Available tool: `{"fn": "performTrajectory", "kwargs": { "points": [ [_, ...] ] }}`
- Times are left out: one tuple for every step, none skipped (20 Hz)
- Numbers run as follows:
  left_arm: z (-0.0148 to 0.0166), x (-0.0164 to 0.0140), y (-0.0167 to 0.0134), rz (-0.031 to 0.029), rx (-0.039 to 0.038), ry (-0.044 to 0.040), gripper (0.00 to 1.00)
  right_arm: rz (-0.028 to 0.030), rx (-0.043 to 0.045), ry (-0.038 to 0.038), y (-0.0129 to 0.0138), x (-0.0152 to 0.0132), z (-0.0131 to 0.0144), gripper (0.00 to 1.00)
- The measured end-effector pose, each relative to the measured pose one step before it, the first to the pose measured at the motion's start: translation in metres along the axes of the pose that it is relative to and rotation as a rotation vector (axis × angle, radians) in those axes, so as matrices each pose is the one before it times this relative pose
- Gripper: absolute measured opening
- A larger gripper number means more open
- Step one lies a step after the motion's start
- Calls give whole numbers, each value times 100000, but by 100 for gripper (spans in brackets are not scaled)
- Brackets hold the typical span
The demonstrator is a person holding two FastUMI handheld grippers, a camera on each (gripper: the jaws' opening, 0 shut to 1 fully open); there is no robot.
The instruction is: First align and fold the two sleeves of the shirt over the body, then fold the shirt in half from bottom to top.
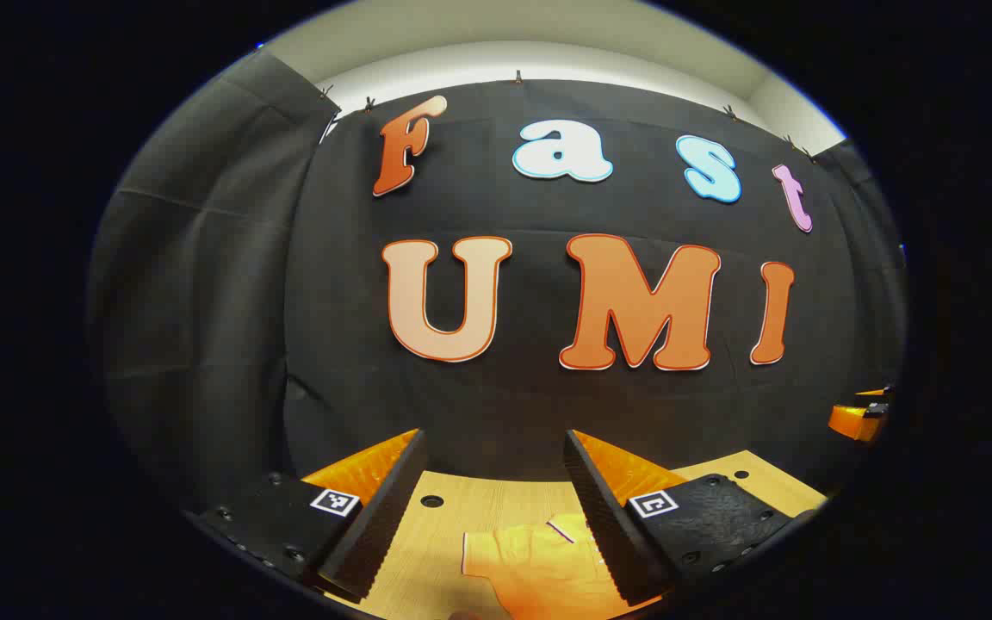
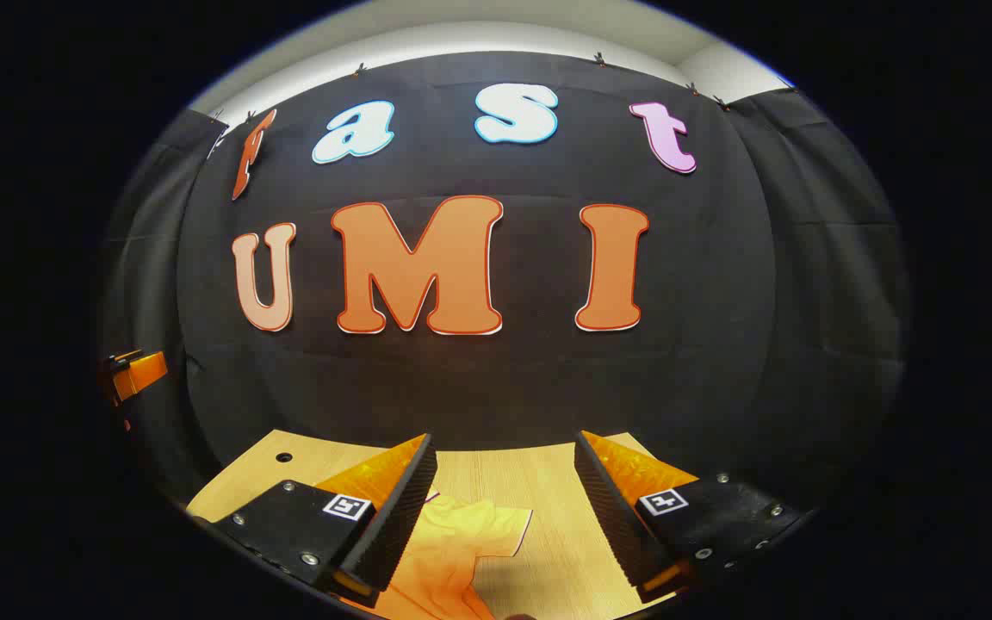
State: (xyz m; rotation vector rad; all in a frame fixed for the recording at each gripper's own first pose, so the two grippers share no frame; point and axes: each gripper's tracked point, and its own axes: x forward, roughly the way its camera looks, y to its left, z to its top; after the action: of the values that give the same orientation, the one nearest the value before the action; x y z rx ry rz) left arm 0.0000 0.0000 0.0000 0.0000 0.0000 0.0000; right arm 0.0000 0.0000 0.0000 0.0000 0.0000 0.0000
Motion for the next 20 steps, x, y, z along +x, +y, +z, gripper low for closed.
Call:
{"fn": "performTrajectory", "kwargs": {
  "points": [
    [-130, -108, 84, -23, -89, 129, 98, -32, -149, 106, 20, 26, 14, 98],
    [80, -155, 153, 123, 155, -31, 98, 138, -135, 61, 86, -70, 31, 98],
    [-13, -113, 55, 200, 324, -81, 98, 5, -44, 191, -30, 74, -134, 98],
    [-15, -13, 35, 67, 142, 60, 98, -73, 61, 248, -11, 60, -46, 98],
    [-102, -1, -41, -55, -114, 1, 98, 9, 30, 249, 34, -171, -68, 98],
    [93, -35, -43, -81, -212, -24, 98, -189, 129, 282, -41, -25, -69, 98],
    [-131, -28, 47, 50, -198, 168, 98, -33, 207, 189, 22, 10, -21, 98],
    [8, 54, 5, -60, -34, 59, 98, 8, 61, -4, 38, -21, -19, 98],
    [-141, 50, -36, -98, 274, 187, 98, -127, -62, 131, -23, 52, -46, 98],
    [-169, 12, -68, -106, 420, 341, 98, -33, -185, 156, -27, -37, -9, 98],
    [-209, -73, -3, -226, 357, 415, 98, -207, -109, 27, -62, -33, -50, 98],
    [-65, -17, -105, -415, 171, 359, 98, -68, -94, -66, -11, -5, 23, 98],
    [-132, 54, -198, -493, -88, 169, 98, -298, -66, 28, -72, 15, -60, 98],
    [18, 71, -163, -445, -163, 130, 98, -360, 71, 315, -72, -24, -49, 98],
    [-64, -17, -178, -319, -25, 81, 98, -250, 308, 307, -70, -111, -177, 98],
    [47, -43, -45, -328, 146, 56, 98, -194, 541, 384, -5, -65, -58, 98],
    [-81, -15, -61, -357, 176, -16, 98, -279, 724, 509, -315, -208, -134, 98],
    [-25, 65, -99, -185, 99, 117, 98, -649, 372, 918, -165, -15, -187, 98],
    [-137, -72, 26, -155, -27, 82, 98, -723, 37, 946, -197, 126, -277, 98],
    [-2, -19, -51, -297, 32, 33, 98, -843, -183, 1375, -177, 190, -163, 98]
  ]
}}
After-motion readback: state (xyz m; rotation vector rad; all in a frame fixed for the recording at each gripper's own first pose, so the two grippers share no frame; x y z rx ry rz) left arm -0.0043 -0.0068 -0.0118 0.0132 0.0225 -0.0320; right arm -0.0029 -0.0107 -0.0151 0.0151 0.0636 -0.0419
